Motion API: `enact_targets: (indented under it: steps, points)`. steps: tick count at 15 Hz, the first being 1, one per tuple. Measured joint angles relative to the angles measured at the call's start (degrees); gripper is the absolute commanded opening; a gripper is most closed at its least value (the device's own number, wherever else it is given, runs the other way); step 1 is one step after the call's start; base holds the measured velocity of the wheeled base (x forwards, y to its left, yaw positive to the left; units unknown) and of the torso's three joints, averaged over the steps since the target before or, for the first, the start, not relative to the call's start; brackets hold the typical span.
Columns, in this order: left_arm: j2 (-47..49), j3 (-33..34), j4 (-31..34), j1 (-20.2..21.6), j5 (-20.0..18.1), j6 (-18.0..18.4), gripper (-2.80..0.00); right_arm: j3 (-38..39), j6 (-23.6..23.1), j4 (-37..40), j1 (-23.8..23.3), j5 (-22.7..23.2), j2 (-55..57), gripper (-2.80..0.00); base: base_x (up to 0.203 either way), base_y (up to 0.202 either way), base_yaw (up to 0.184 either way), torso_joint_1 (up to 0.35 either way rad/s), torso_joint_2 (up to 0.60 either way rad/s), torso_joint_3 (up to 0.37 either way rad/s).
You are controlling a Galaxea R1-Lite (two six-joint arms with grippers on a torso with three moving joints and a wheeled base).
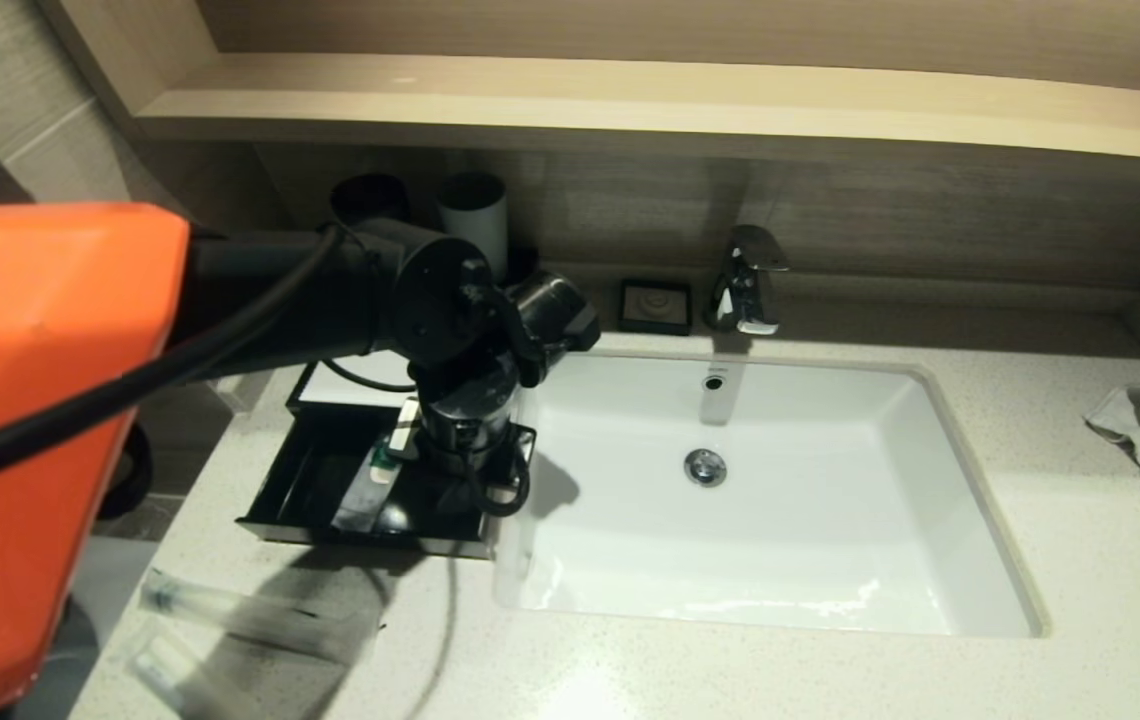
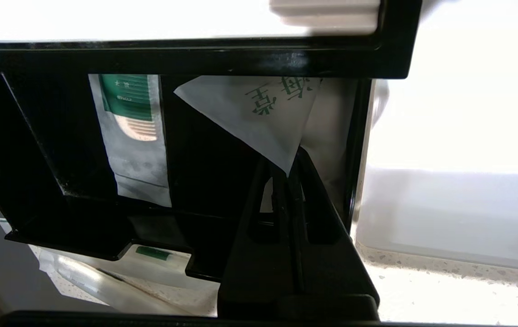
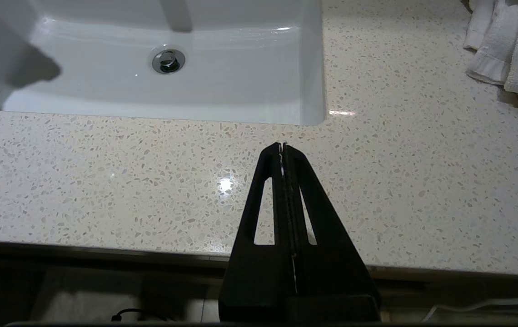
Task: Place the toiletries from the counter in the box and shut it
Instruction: Place the bathroom toiletry into the drawer
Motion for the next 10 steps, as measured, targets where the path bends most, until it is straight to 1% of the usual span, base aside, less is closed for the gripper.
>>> enact_targets:
  steps: [4,10]
  points:
    - [0.3,0.0,-0.5,0.4,0.0,0.1,-2.8,0.0,0.0,0.0,0.0,0.0,0.0,-2.8,0.0,0.0,0.0,0.0,0.0,0.0]
    - [0.7,0.0,-4.5,1.2,0.0,3.2,-2.8,0.0,0.0,0.0,0.0,0.0,0.0,-2.8,0.0,0.0,0.0,0.0,0.0,0.0]
